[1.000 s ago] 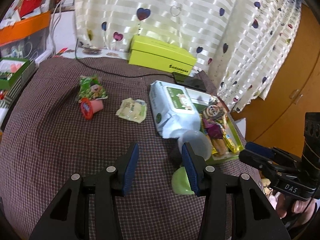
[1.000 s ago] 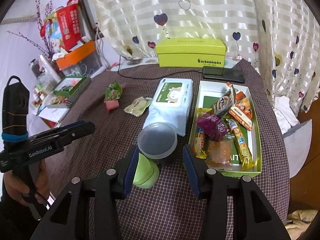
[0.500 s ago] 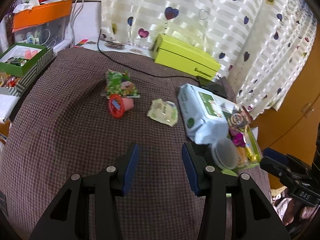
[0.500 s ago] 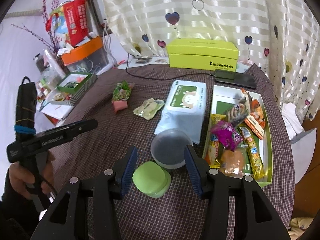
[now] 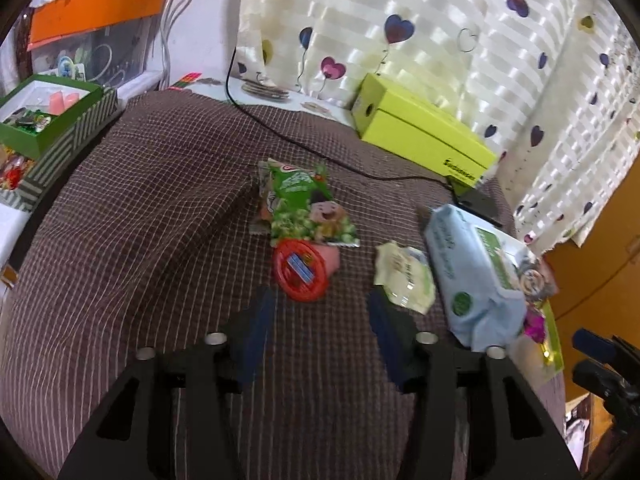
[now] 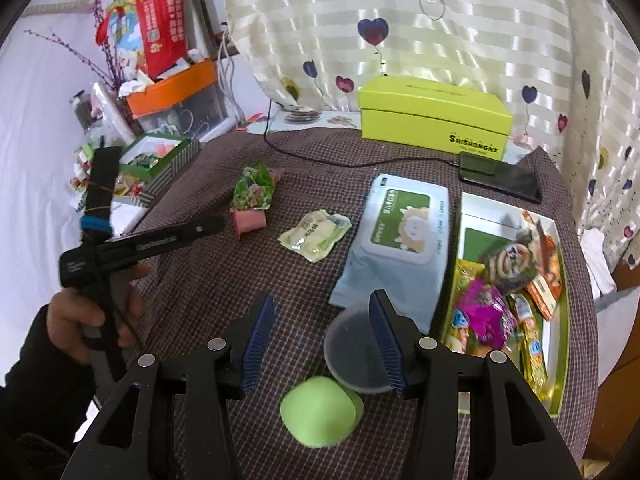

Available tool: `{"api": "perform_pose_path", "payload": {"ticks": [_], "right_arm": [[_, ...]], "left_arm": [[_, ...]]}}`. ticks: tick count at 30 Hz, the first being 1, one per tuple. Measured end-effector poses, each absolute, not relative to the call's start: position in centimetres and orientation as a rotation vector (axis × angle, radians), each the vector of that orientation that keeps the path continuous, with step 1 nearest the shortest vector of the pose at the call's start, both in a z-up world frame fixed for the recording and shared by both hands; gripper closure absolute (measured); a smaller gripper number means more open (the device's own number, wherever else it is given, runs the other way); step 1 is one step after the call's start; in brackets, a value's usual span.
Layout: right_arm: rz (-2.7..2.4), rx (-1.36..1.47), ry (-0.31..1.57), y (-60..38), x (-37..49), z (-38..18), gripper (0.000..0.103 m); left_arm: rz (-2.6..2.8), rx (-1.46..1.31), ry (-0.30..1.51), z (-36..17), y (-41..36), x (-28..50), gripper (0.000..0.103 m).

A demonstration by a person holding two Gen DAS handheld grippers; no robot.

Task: Organize snacks
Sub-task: 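Reach the left tool to the red jelly cup and grasp it, then grasp the green pea snack bag with the right tool while the left tool holds the jelly cup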

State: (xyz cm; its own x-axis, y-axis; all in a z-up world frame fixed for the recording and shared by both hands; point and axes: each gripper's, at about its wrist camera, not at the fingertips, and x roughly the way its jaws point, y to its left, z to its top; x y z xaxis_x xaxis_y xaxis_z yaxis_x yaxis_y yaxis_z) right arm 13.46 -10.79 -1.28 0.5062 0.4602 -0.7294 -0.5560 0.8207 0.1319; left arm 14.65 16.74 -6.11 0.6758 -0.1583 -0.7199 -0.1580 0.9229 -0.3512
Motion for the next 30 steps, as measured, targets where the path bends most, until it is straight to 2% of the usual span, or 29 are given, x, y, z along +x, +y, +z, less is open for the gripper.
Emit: {"api": "perform_pose_path", "payload": {"ticks": [10,16,17,18,30], "right_arm": [[0.621,-0.161,0.871,-8.5,16.1,-2.4,0.053],[0.623,-0.17,0.88,-7.5,16.9,-2.7,0.053],[0.624,-0.171,0.881,-7.3,17.1,-2.7,0.053],[0.626,-0.172,0.881,-7.1,17.2,-2.7,0.053],[0.628,-0.211,0.949,-3.1,20.1,-4.3,0.052]], "left_arm": [[-0.016,-0.414,0.876,-9.9,17.8,19.1,0.045],[-0.025,-0.37,0.858,-10.2,17.2,19.5,0.045],[-0.029,-0.375,0.854,-10.2,17.2,19.5,0.047],[-0.032,-0.374,0.852,-10.2,17.1,19.3,0.058],[-0.066,-0.408,0.804,-8.6,17.0,15.1,0.059]]}}
